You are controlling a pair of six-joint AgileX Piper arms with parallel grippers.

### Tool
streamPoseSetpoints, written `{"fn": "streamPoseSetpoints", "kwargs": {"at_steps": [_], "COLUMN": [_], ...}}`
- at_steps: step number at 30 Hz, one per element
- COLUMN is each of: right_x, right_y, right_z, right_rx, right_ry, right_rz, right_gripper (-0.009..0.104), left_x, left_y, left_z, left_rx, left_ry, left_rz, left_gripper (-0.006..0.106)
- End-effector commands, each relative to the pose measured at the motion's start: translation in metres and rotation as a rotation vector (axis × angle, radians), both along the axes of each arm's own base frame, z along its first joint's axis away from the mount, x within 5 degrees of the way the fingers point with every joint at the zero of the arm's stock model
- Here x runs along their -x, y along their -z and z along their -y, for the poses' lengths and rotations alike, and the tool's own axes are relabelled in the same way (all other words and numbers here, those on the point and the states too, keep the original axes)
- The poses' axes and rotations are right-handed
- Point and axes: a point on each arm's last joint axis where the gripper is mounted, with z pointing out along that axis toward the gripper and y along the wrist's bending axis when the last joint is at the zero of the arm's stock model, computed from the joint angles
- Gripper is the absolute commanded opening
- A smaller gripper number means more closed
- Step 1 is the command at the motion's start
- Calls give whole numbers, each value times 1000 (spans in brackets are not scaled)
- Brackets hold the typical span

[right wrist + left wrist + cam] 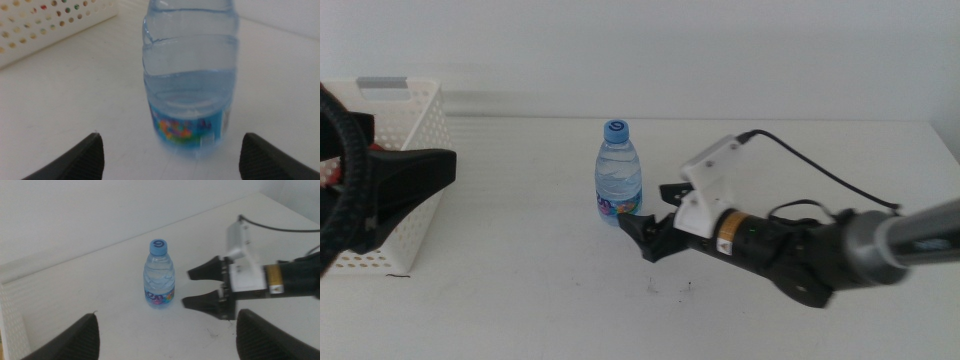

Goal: Use arms to grab the bottles and put them into the dustbin to the left of the table.

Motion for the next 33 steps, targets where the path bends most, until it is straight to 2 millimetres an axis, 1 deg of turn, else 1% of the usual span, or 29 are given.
{"fn": "streamPoseSetpoints", "kwargs": {"at_steps": [1, 3, 5, 7, 9, 10, 11, 13, 15, 16, 19, 22, 24, 33], "right_x": [16, 31, 44, 60, 80, 92, 103, 130, 152, 162, 182, 194, 196, 197], "right_y": [-24, -47, -73, -107, -145, -164, -178, -211, -239, -253, -289, -311, -318, -319], "right_z": [11, 25, 40, 60, 80, 88, 93, 104, 115, 122, 140, 148, 150, 150], "right_rx": [-48, -63, -15, 52, 103, 119, 126, 129, 127, 125, 97, 95, 101, 96], "right_ry": [37, 111, 177, 259, 304, 299, 285, 209, 167, 174, 217, 217, 218, 213], "right_rz": [-40, -144, -193, -208, -202, -200, -201, -204, -189, -168, -127, -121, -106, -105], "right_gripper": [91, 91, 91, 91, 91, 91, 91, 91, 91, 91, 91, 91, 91, 91], "left_x": [1, 1, 1, 1, 1, 1, 1, 1, 1, 1, 1, 1, 1, 1], "left_y": [-1, -1, -1, -1, -1, -1, -1, -1, -1, -1, -1, -1, -1, -1], "left_z": [0, 0, 0, 0, 0, 0, 0, 0, 0, 0, 0, 0, 0, 0], "left_rx": [12, 12, 12, 12, 12, 12, 12, 12, 12, 12, 12, 12, 12, 12], "left_ry": [-5, -5, -5, -6, -6, -6, -6, -6, -6, -6, -6, -6, -6, -6], "left_rz": [5, 5, 5, 6, 6, 6, 6, 6, 6, 6, 6, 6, 6, 6], "left_gripper": [94, 94, 94, 94, 94, 94, 94, 94, 94, 94, 94, 94, 94, 94]}}
